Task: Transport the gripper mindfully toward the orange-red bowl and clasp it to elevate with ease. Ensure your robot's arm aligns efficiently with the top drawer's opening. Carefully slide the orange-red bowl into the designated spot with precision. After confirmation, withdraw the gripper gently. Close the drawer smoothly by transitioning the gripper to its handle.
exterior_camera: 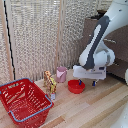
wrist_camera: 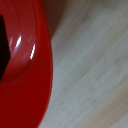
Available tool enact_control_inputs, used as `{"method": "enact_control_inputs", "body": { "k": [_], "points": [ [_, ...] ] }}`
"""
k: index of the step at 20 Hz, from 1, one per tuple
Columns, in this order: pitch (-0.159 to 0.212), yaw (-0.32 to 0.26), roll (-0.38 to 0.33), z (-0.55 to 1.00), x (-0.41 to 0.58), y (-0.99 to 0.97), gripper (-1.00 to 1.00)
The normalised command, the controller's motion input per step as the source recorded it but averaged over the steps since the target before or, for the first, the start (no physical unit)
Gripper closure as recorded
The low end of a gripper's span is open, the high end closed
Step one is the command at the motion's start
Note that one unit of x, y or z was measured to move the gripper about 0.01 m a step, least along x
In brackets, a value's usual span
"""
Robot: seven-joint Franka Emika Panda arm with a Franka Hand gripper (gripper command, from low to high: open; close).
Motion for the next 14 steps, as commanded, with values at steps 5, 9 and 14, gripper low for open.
{"method": "enact_control_inputs", "body": {
  "k": [5, 9, 14],
  "points": [
    [-0.007, 0.038, -0.027, -0.23, 0.0, 0.0, 1.0],
    [0.0, 0.021, -0.012, -0.15, 0.0, 0.0, 1.0],
    [0.0, 0.0, 0.0, -0.04, 0.0, 0.0, 1.0]
  ]
}}
